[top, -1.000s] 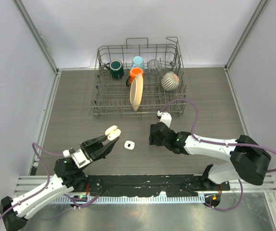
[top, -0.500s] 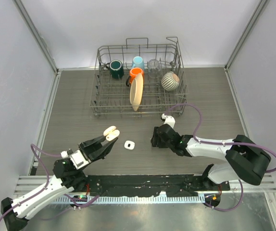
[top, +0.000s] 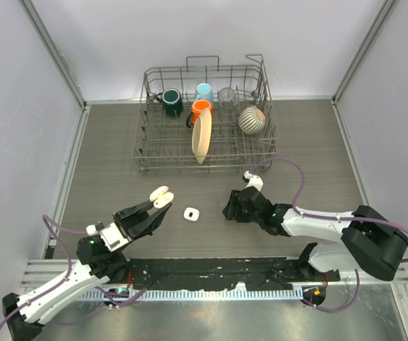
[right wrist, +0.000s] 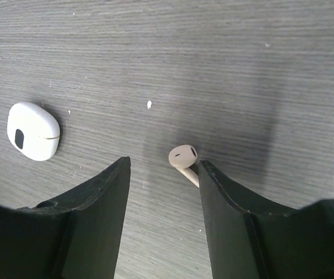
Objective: Insert the wireless bluetooth earbuds into the charging case
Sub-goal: Pick up the earbud from the center of the board.
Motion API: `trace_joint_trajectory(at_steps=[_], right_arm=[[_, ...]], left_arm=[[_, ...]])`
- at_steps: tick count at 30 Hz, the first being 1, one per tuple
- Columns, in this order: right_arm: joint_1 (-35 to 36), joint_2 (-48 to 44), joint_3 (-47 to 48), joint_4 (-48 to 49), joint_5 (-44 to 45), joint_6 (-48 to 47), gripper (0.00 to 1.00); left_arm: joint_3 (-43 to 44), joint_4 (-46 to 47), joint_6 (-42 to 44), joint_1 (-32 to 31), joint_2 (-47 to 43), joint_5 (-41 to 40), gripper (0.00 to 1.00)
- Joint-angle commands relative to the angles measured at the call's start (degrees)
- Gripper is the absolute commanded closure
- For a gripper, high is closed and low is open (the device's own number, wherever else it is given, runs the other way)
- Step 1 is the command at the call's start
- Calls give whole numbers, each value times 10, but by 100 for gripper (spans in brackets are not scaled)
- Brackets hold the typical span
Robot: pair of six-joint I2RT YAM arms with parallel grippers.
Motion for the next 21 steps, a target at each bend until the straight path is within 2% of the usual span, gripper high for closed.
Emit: trace_joint_trajectory(at_steps=[1, 9, 16, 21], right_arm=[[0, -26, -18, 2, -25, 40, 44], [10, -41, -2, -19, -20, 53, 44], [12, -29, 71, -151, 71, -5, 45], [14, -11, 102, -177, 81, -20, 45]], left_arm=[[-53, 16, 3, 1, -4, -9, 100], [-53, 24, 2, 1, 8, -8, 100], [-50, 29, 3, 1, 15, -9, 100], [-49, 32, 7, 1, 22, -10, 100]])
